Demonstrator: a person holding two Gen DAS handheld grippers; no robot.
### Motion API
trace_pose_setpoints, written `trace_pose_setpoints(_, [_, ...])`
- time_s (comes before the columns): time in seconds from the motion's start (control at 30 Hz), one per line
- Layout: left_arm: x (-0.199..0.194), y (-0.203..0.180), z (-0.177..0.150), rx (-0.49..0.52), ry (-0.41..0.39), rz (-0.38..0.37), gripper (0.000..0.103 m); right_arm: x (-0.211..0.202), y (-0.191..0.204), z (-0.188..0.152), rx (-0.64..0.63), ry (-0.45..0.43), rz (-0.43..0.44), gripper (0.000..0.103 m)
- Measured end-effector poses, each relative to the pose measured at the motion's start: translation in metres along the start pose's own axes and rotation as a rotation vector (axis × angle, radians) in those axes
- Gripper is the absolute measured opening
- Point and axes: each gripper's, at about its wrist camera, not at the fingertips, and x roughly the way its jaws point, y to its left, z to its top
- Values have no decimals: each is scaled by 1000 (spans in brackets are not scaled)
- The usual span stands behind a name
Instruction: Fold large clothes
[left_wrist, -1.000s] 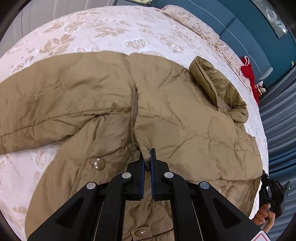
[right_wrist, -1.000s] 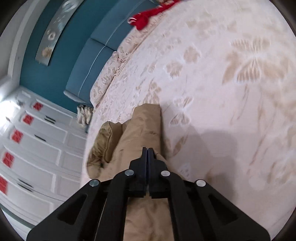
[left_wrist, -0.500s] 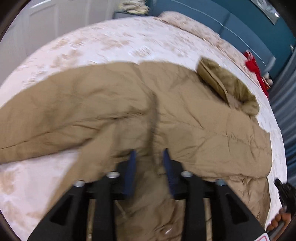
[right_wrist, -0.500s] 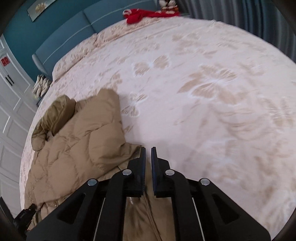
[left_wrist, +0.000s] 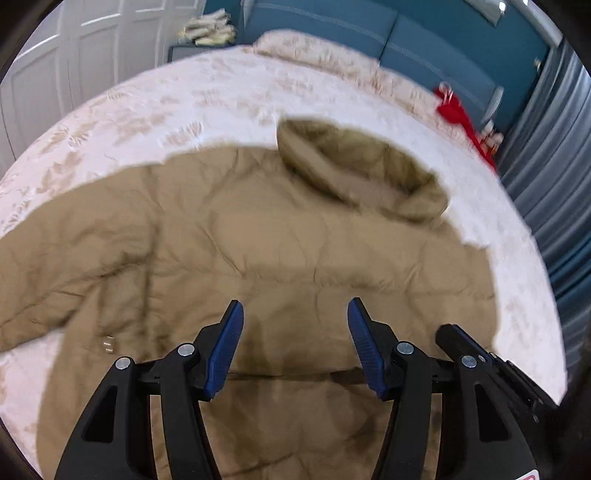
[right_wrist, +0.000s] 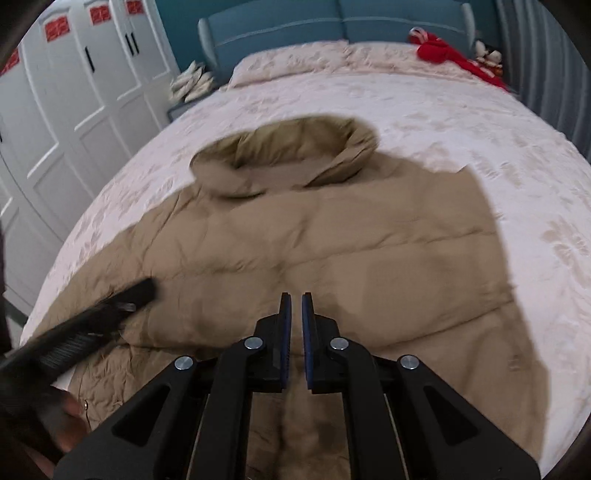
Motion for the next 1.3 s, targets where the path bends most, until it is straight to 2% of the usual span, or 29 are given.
trace_pose_setpoints(0.07, [16,-1,-7,6,27,30,57,16,-1,-7,-4,32,-21,6])
trace_pose_setpoints(0.23, [29,-3,-24,88,-11,81,58,35,-9,-23,29,46,-3,4])
trace_pose_setpoints(0.3, [33,-4,-30,111,-22,86,64,39,-8,-25,29,39,-2,4])
trace_pose_setpoints(0.37, [39,-6,-31,119,-33,93,65,41,-10,-28,31,25,-1,3])
trace_pose_setpoints(0.63, [43,1,-38,94,-84,42,66,44,-11,-33,19,-7,-2,3])
trace_pose_setpoints(0.73, [27,18,-35,30,-82,-54,67,43,-10,-34,6,-9,-11,3])
trace_pose_setpoints(0.8, [6,39,-34,-40,-66,-94,64,42,-10,-33,6,-7,-9,3])
trace_pose_setpoints(0.83, [-14,61,-36,-107,-71,-114,64,42,-10,-33,7,-7,-8,3])
trace_pose_setpoints(0.87, [-32,81,-38,-159,-84,-122,70,41,-10,-32,11,-2,-5,3])
trace_pose_setpoints(0.9, [-58,113,-41,-234,-113,-110,75,38,-9,-30,10,5,-14,3])
trace_pose_setpoints(0.97, [-96,168,-48,-341,-159,-52,81,24,5,-26,-22,21,-127,5])
trace_pose_setpoints(1.0, [-116,203,-52,-403,-182,2,83,13,13,-26,-35,7,-165,9])
trace_pose_setpoints(1.03, [-133,236,-58,-463,-206,58,84,-4,24,-29,-42,-25,-176,21])
trace_pose_setpoints(1.07, [-144,261,-62,-513,-220,103,84,-16,31,-32,-43,-45,-162,29])
trace_pose_setpoints(1.1, [-156,291,-69,-572,-236,148,84,-30,39,-37,-48,-67,-139,44])
trace_pose_setpoints(1.13, [-169,331,-79,-660,-246,191,84,-42,48,-43,-56,-83,-119,52])
trace_pose_setpoints(1.2, [-182,385,-97,-831,-250,209,84,-61,69,-57,-76,-86,-96,53])
trace_pose_setpoints(1.3, [-194,433,-123,-1052,-308,152,84,-81,87,-75,-60,-86,-65,56])
